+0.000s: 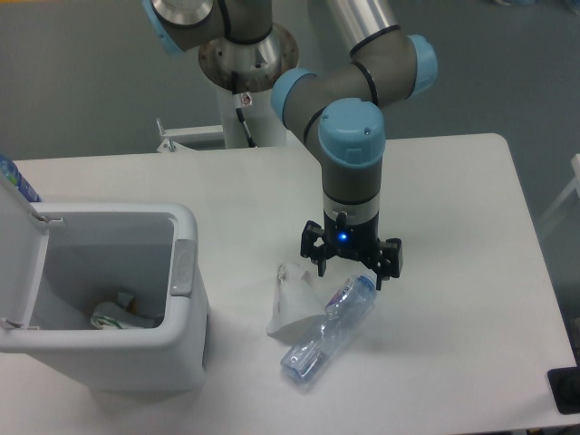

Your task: Place the trash in the trash can

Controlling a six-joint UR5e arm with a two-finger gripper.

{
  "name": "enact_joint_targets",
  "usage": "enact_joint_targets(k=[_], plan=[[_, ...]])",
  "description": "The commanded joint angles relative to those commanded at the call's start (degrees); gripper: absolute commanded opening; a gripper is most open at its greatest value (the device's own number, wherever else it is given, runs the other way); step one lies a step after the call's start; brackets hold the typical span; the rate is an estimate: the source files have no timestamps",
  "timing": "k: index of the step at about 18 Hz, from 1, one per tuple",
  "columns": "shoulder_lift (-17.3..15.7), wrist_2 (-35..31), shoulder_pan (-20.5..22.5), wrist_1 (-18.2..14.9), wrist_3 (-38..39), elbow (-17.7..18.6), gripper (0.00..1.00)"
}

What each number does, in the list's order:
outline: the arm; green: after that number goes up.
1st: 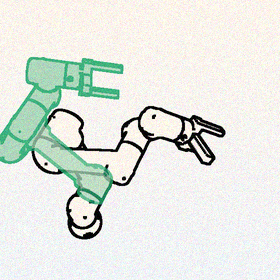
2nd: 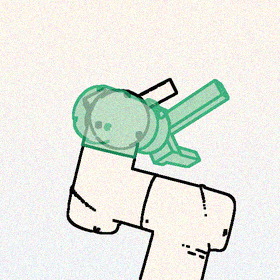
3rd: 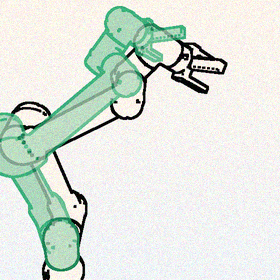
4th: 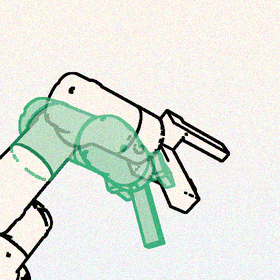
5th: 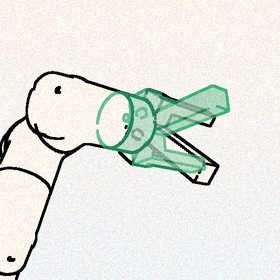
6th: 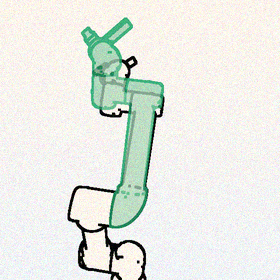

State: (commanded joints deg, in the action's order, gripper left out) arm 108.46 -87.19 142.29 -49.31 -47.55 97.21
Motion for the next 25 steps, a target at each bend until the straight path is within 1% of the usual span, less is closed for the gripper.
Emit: enact_joint_targets(k=[4,7,9,11,14,16,19,20,21,22,23,24,25], plan=[[-0.44,0.09,-0.17,0.09,0.35,0.79,1.0],[-1.14,0.35,-2.1,0.0,0.53,1.58,1.0],[-1.06,0.35,-3.95,0.09,1.75,2.98,1.0],[-0.79,0.26,-4.83,0.26,2.02,3.95,1.0],[-0.44,0.18,-6.15,0.61,1.5,6.93,1.0],[0.69,0.09,-7.03,0.79,-0.16,7.91,1.0],[2.8,0.09,-7.55,0.88,-1.14,7.74,1.0],[3.94,0.09,-7.99,0.88,-1.14,7.3,0.98],[4.74,0.09,-8.17,0.88,-1.05,7.03,0.89],[4.83,0.09,-8.17,0.79,-1.14,7.12,0.74],[4.57,0.26,-8.17,0.79,-1.23,7.12,0.45],[4.31,0.44,-8.17,0.62,-1.23,7.12,0.19],[3.96,0.61,-8.17,0.18,-1.23,6.86,0.0]])
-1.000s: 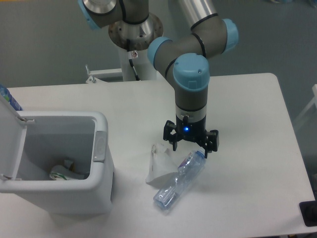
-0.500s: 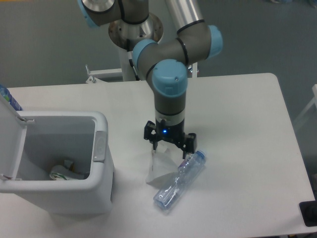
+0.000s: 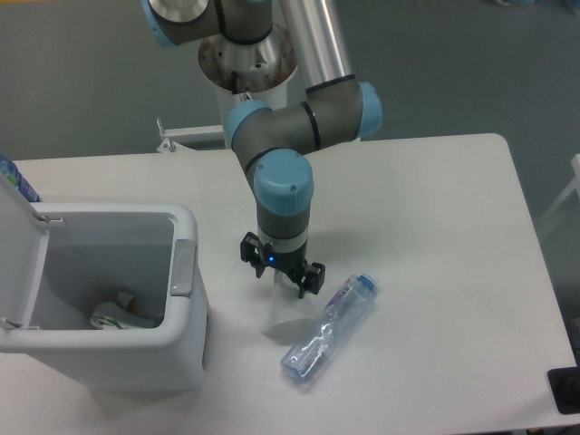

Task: Place the trash in the trash can
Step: 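Lower the gripper onto the crumpled white wrapper and close on it, then lift the wrapper and carry it over the white bin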

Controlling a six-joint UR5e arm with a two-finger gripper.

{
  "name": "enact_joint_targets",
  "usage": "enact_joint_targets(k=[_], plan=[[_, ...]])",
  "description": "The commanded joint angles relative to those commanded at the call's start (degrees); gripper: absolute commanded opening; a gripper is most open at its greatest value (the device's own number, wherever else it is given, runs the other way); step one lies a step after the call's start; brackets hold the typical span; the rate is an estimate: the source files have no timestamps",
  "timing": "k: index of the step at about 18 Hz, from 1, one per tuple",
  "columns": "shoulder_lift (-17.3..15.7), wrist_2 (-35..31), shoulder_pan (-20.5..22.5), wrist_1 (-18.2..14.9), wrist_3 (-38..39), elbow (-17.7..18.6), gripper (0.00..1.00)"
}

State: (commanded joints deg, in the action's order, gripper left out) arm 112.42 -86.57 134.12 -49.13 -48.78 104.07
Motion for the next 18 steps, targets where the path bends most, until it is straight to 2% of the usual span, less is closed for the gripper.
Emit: enact_joint_targets(k=[4,6,9,12,14,16,18], plan=[[-2.28,1.84,1.23,-1.05,-0.09,-0.62,0.0],[-4.65,5.52,2.72,-4.29,-0.09,-2.45,0.0],[-5.36,9.74,4.92,-10.79,0.0,-7.37,0.0],[-8.08,16.32,7.9,-16.6,0.26,-13.25,0.0],[-9.23,22.47,9.92,-18.72,1.14,-17.12,0.0],[-10.1,27.14,10.63,-19.08,4.81,-20.46,0.0],[-11.69,28.74,10.11,-18.82,9.64,-22.67,0.0]])
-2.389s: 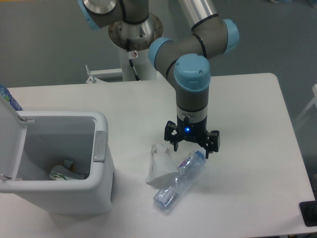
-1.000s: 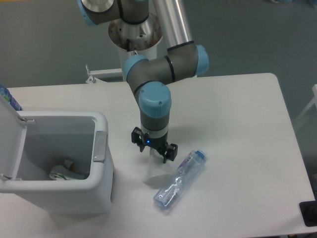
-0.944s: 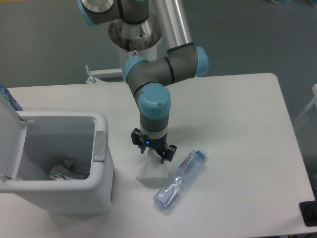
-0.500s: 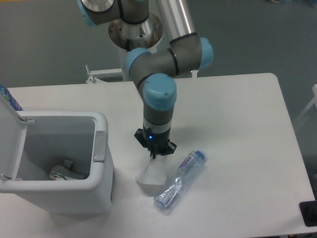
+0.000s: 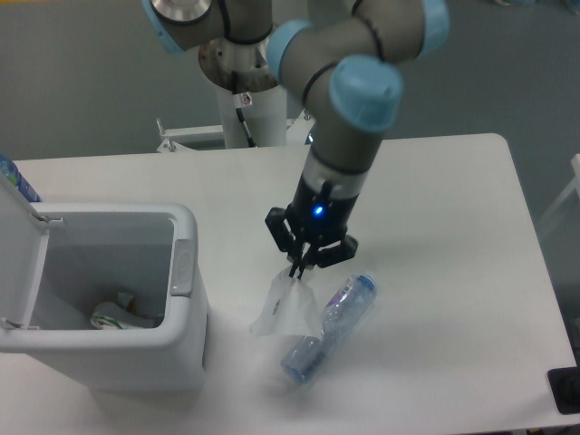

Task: Place the trash in the trash can
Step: 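Lift the wrapper and carry it over the white bin, then open the gripper to drop the wrapper into the bin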

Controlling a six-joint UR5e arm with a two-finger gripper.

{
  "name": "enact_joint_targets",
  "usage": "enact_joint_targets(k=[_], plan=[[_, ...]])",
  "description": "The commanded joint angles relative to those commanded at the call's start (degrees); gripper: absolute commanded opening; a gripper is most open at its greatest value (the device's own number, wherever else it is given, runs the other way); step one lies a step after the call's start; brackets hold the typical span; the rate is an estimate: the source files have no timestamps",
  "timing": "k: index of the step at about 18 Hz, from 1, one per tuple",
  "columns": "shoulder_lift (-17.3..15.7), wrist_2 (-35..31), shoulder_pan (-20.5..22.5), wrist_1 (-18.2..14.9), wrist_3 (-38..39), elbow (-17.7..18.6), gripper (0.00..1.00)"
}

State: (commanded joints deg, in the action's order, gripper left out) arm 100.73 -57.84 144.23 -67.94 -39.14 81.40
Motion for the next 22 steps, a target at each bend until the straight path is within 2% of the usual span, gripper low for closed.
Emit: enact_joint_targets(k=[2,6,11,12,14,15,16,19,20,22], plan=[[-2.8,1.58,-1.31,0.18,4.05,-1.58,0.0],[-6.07,1.94,-6.67,0.35,9.07,-1.77,0.0],[-6.51,1.85,-12.39,0.44,11.98,-0.72,0.0],[-6.25,1.85,-13.53,0.44,11.98,-0.45,0.04],[-5.11,1.85,-14.94,1.4,11.98,-0.36,0.49],[-4.67,1.85,-15.73,2.02,12.06,-0.36,0.8],[-4.23,1.85,-15.91,2.81,12.15,-0.36,1.0],[-3.61,1.59,-16.0,3.6,12.42,-0.27,1.0],[-3.44,1.59,-16.0,4.56,12.33,-0.36,1.0],[-2.91,1.33,-15.74,8.51,12.33,-0.36,1.0]])
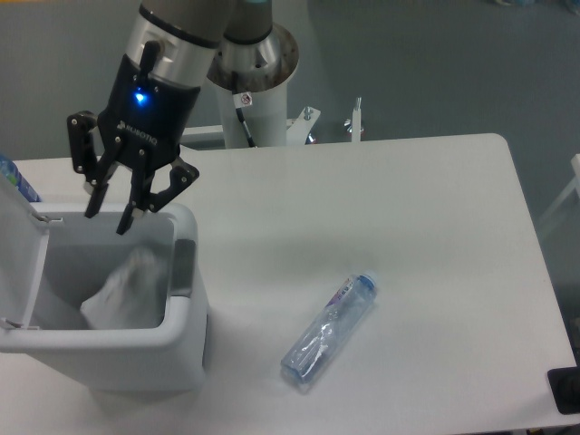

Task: Place the trash in the trash can
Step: 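Open the gripper to drop the wrapper into the bin, then move the open gripper to the clear plastic bottle and lower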

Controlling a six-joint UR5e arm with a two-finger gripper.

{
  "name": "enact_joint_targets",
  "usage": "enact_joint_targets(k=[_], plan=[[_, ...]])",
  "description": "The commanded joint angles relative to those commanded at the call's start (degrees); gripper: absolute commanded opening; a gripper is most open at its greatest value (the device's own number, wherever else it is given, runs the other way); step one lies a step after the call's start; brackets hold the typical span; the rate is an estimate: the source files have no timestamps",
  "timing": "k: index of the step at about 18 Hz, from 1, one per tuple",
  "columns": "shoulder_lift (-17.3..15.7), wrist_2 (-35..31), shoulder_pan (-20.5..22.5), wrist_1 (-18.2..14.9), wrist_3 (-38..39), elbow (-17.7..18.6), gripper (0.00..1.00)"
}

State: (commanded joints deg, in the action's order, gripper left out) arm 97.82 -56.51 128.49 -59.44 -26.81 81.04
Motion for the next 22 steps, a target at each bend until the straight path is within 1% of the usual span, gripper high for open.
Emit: enact_joint_targets(k=[1,4,5,8,10,14,17,22], plan=[[0.53,-0.26,0.79,2.02,-0.09,0.09,1.0],[4.12,-3.94,7.37,5.9,-0.7,-0.26,1.0],[5.27,-4.91,9.04,6.43,-2.1,-0.35,1.0],[9.31,-5.98,13.0,6.18,-10.52,-0.35,1.0],[12.82,-8.25,13.97,5.91,-14.05,-1.4,1.0],[17.66,-18.96,13.8,5.3,-20.29,-2.02,1.0],[20.91,-20.39,13.54,5.56,-20.74,-2.37,1.0],[23.46,-21.53,12.31,5.91,-21.97,-2.72,1.0]])
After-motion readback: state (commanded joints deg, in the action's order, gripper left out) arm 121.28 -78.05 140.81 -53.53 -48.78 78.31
